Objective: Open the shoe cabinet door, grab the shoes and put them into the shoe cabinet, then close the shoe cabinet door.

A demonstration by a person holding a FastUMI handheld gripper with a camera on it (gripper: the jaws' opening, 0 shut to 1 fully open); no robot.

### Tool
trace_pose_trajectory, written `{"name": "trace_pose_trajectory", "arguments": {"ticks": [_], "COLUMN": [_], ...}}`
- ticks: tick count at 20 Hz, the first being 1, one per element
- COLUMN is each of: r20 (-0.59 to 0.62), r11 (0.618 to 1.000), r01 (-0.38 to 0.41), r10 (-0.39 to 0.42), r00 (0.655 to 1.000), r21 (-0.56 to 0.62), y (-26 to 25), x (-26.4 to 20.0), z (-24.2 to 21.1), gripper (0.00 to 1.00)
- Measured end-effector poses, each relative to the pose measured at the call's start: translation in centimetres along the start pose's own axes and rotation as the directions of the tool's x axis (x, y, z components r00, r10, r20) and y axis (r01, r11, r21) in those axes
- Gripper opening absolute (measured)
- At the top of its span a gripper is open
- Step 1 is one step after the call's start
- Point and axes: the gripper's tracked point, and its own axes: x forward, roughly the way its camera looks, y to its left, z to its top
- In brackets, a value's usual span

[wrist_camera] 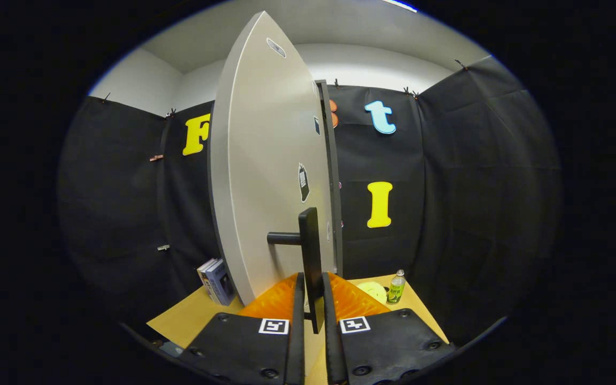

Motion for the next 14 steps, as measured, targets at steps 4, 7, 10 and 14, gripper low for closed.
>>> {"name": "trace_pose_trajectory", "arguments": {"ticks": [4, 7, 10, 14], "r20": [0.005, 0.019, 0.019, 0.039], "r11": [0.999, 0.996, 0.992, 0.991], "r01": [0.019, 0.055, 0.048, 0.111], "r10": [-0.020, -0.056, -0.051, -0.114], "r00": [1.000, 0.998, 0.999, 0.993], "r21": [0.043, 0.070, 0.116, 0.079], "y": [-3.9, -5.9, -5.8, -4.6], "x": [-0.8, -1.7, -2.8, -5.5], "z": [0.4, 1.1, 1.6, 2.2], "gripper": [0.18, 0.18, 0.18, 0.18]}}
